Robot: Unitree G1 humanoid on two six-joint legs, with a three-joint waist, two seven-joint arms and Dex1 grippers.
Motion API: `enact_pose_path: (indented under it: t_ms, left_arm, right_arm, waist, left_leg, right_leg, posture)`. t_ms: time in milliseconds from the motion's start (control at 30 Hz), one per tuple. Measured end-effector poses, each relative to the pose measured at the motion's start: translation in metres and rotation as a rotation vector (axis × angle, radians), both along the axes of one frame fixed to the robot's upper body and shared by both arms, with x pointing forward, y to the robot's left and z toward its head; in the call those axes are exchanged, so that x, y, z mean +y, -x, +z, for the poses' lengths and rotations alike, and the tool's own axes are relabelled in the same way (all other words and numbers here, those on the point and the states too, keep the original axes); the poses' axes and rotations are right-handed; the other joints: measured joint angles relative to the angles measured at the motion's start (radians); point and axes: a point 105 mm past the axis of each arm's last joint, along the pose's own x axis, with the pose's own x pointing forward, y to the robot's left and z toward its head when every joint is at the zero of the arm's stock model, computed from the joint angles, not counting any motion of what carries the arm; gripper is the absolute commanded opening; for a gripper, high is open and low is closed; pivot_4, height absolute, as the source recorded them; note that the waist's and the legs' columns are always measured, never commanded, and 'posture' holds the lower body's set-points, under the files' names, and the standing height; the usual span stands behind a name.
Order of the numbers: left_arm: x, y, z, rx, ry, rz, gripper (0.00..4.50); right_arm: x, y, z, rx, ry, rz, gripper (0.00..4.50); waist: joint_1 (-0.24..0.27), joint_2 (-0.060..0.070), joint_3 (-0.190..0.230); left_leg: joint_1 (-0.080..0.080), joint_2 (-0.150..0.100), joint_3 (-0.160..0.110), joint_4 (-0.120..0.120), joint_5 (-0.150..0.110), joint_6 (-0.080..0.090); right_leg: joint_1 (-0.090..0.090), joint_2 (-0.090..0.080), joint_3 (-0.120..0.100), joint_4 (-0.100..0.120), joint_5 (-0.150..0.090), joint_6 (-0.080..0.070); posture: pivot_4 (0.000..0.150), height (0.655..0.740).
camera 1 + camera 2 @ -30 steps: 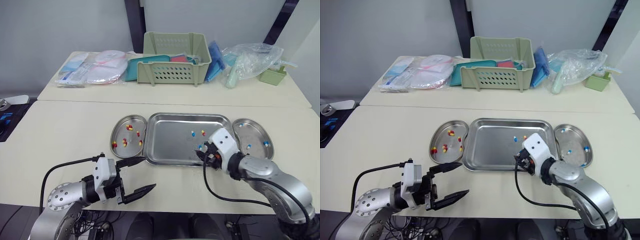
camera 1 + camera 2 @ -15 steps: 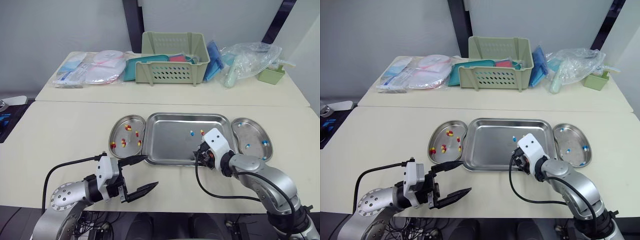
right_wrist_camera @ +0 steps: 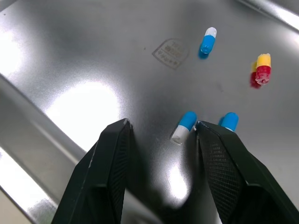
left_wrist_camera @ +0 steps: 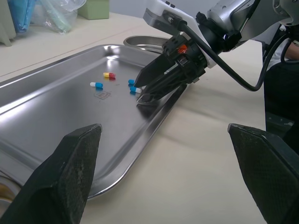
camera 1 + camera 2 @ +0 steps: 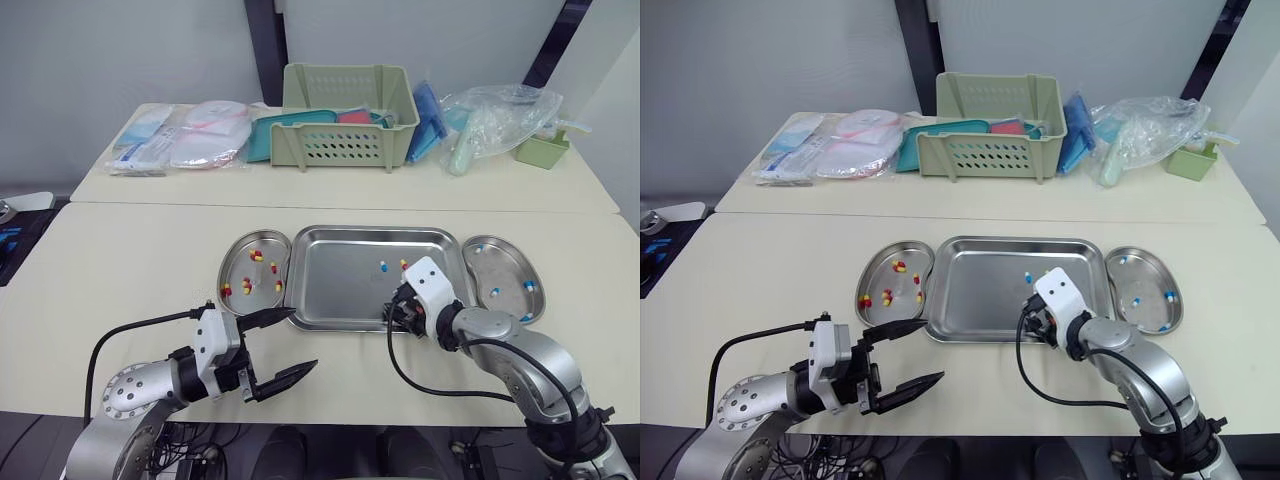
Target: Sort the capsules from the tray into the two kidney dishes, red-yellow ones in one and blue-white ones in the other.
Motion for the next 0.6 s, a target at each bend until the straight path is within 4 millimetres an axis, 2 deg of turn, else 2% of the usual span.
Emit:
enact_pose_path:
  t_ms: [100, 333, 367, 600]
  left_arm:
    - [-0.0006, -0.0001, -0.001, 0.003, -0.006, -0.001, 4.5]
    - [-0.0008, -0.0017, -0.0005, 0.0, -0.01, 0.003, 4.5]
    - [-0.0007, -0.0019, -0.0006, 0.0, -0.011, 0.005, 4.5]
    - [-0.001, -0.0028, -0.001, -0.001, -0.013, 0.012, 4.5]
  right_arm:
    - [-0.0001, -0.0007, -0.0004, -0.005, 0.007, -0.002, 1.92]
    - [-0.0043, -0.0043, -0.0008, -0.029, 0.044, -0.007, 0.12]
    - [-0.004, -0.0043, -0.0008, -0.031, 0.044, -0.005, 0.01]
    - [0.0039, -0.0027, -0.0001, -0.04, 0.047, 0.052, 0.01]
  waist:
    - [0.0, 0.0, 0.0]
    - [0.0, 0.0, 0.0]
    - [0.0, 0.0, 0.0]
    - [0.0, 0.0, 0.0]
  left_leg:
    - [0.0, 0.0, 0.0, 0.0, 0.0, 0.0]
    - [0.0, 0.0, 0.0, 0.0, 0.0, 0.0]
    - [0.0, 0.0, 0.0, 0.0, 0.0, 0.0]
    - [0.0, 0.0, 0.0, 0.0, 0.0, 0.0]
  right_leg:
    - [0.0, 0.0, 0.0, 0.0, 0.0, 0.0]
    - [0.0, 0.0, 0.0, 0.0, 0.0, 0.0]
    - [0.0, 0.0, 0.0, 0.0, 0.0, 0.0]
    - [0.0, 0.0, 0.0, 0.0, 0.0, 0.0]
  posture:
    - [0.15, 0.74]
    - [0.15, 0.74]
    - [0.15, 0.74]
    - [0.15, 0.74]
